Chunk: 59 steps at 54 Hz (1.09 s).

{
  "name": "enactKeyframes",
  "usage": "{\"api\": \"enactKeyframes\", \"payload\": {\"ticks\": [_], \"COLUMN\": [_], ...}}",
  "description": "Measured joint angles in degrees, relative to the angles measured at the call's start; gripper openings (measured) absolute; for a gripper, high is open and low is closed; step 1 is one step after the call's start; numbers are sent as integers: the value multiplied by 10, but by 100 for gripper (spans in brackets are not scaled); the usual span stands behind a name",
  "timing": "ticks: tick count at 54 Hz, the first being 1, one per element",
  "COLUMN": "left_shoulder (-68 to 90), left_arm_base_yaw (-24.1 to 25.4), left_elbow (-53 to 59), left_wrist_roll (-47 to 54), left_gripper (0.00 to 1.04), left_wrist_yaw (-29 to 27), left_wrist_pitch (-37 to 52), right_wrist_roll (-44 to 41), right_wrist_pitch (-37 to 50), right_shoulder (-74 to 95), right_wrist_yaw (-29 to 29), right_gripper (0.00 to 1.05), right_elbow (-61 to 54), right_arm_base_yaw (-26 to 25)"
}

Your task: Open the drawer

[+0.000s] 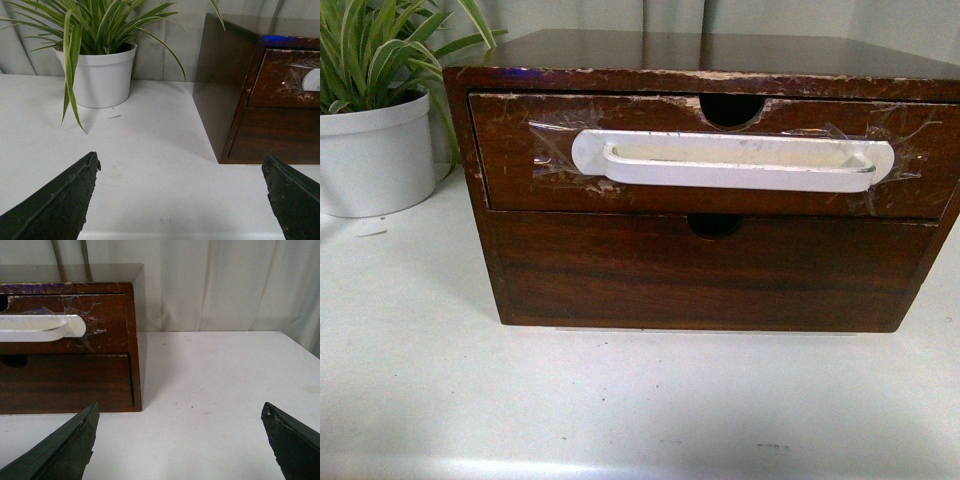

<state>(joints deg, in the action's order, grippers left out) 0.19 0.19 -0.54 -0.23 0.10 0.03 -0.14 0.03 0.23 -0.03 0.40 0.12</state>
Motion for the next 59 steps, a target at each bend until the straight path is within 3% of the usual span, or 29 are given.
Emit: {"api": "enactKeyframes", "payload": {"ticks": [59], "left_shoulder": [0], "left_arm_base_yaw": [0], "left_elbow": [0], "left_wrist_roll": [0], "left_gripper": [98], "left_wrist_yaw": [0], "left_wrist_pitch": [0], "right_wrist_roll": [0], "right_wrist_pitch": [0], "right_shoulder": [0], "right_wrist_yaw": [0], "right_gripper": [96], "right_elbow": [0], "right_arm_base_yaw": [0]}}
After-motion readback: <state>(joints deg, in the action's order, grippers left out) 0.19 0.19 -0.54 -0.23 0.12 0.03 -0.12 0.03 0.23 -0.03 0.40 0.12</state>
